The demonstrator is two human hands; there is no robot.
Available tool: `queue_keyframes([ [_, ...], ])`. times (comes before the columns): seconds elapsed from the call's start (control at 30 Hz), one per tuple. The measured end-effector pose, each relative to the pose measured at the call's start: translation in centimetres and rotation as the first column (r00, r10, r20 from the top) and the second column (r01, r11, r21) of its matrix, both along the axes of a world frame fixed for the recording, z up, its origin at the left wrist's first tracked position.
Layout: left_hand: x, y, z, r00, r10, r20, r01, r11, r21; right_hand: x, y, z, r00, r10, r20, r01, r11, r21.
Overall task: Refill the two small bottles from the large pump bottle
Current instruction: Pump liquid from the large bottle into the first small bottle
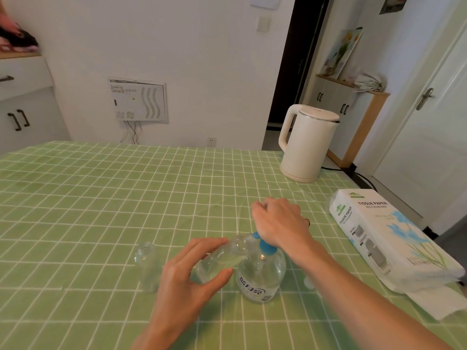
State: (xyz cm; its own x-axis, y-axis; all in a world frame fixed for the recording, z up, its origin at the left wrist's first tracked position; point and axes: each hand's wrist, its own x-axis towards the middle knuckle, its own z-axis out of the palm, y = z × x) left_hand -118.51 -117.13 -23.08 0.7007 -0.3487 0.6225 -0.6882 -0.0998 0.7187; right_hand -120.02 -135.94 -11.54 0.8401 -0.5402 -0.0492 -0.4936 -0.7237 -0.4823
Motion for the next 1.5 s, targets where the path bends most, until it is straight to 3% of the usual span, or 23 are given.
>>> queue_keyframes([
  [0.43,-0.02,-0.06,0.26,1.0,-0.002,-0.008,0.002,1.0,-0.026,0.09,0.02,-0.03,1.0,-0.004,-0.002,0.004,0.999,0.045],
  [0.83,-0.26,-0.13,0.53,1.0,-0.008,-0.002,0.007,0.999,-0.034,0.13,-0.37,0.69,1.0,0.009,-0.003,-0.009,1.0,-0.021],
  [1.0,-0.16,-0.19,0.45,1.0,-0.001,-0.016,0.001,0.999,-0.037,0.13,-0.08,-0.01,1.0,-0.005,-0.01,0.006,0.999,0.036],
  [1.33,-0.45,-0.14,0.74,1.0,-0.01,-0.004,0.01,0.999,-0.033,0.13,-0.32,0.63,1.0,0.01,-0.008,-0.01,1.0,-0.026],
  [1.5,-0.34,-0.14,0.7,1.0,-0.002,-0.017,0.001,0.999,-0.035,0.21,-0.13,-0.15,1.0,-0.006,-0.011,0.007,0.999,0.031],
])
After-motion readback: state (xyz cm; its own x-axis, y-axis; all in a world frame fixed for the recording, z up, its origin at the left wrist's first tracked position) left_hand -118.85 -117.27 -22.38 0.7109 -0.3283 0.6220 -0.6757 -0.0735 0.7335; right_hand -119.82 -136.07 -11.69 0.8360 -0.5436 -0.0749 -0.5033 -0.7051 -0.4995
